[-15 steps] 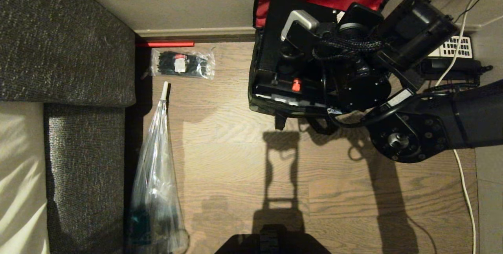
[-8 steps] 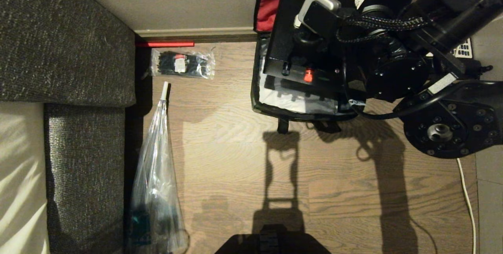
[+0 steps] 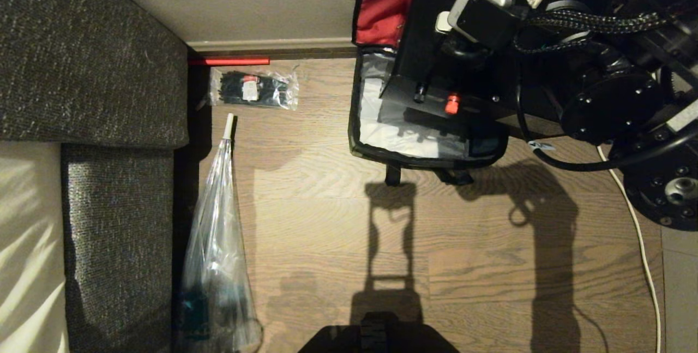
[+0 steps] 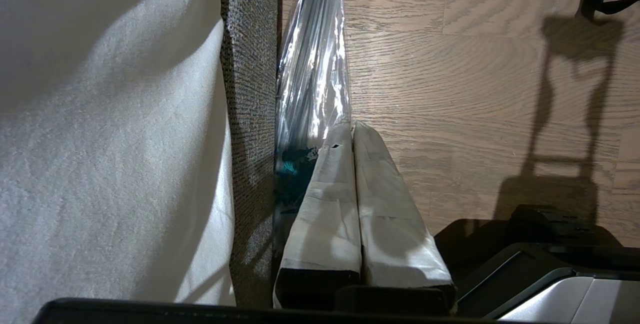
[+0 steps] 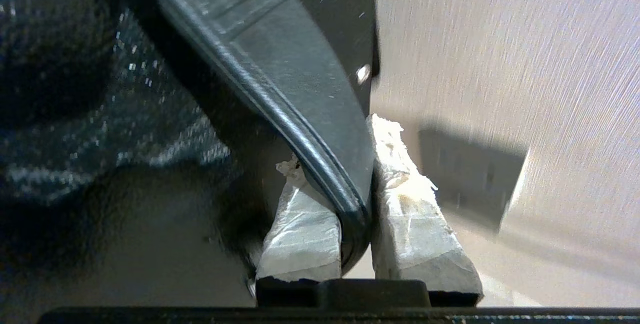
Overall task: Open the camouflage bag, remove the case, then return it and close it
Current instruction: Release the handle
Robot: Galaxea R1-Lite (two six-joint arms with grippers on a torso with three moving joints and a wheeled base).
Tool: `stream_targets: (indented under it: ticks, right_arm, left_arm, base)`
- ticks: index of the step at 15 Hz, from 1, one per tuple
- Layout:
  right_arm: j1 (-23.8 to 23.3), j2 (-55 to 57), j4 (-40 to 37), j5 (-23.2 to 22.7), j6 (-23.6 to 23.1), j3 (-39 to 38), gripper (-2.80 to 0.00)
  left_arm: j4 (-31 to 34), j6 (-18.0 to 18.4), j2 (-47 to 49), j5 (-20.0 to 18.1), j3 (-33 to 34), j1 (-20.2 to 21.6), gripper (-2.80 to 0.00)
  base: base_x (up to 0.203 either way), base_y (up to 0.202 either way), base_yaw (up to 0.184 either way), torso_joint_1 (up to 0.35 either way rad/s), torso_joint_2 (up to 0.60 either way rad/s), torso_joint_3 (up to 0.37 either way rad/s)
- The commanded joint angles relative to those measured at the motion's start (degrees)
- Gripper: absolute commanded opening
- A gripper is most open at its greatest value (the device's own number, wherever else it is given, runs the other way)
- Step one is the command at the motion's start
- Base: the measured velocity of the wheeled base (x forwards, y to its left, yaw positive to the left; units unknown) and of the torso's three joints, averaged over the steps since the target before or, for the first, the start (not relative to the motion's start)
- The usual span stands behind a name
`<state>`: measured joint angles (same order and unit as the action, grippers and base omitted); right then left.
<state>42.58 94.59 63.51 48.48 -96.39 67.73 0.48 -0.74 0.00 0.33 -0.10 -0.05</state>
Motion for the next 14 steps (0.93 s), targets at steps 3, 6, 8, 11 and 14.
stream_targets:
  ticks: [3, 6, 8, 11, 14]
  right_arm:
    - [-1.71, -5.45, -0.16, 4.15, -0.29, -4.05, -2.8]
    - [-4.47, -7.97, -0.08, 4.16, -0.26, -7.0, -2.8]
    - [-6.77, -9.58, -0.21, 4.08, -0.36, -8.58, -2.8]
    - [-10.1, -11.31, -0.28, 3.99, -0.14, -10.12, -2.8]
    - [-14.1, -12.57, -0.11, 3.91, 0.33, -11.48, -2.8]
  left_arm:
    - [-0.05, -0.05, -0.07, 0.02, 0.01, 0.05, -2.8]
    - [-0.05, -0.04, 0.0, 0.02, 0.01, 0.04, -2.8]
    - [-0.05, -0.05, -0.07, 0.02, 0.01, -0.02, -2.8]
    - [-0.05, -0.05, -0.04, 0.02, 0.01, 0.01, -2.8]
    - [-0.05, -0.05, 0.0, 0.02, 0.01, 0.03, -2.8]
  base:
    - [0.0, 0.0, 0.0, 0.0, 0.0, 0.0]
    - [0.0, 0.0, 0.0, 0.0, 0.0, 0.0]
    - [0.0, 0.0, 0.0, 0.0, 0.0, 0.0]
    - [0.0, 0.0, 0.0, 0.0, 0.0, 0.0]
    - [0.0, 0.0, 0.0, 0.0, 0.0, 0.0]
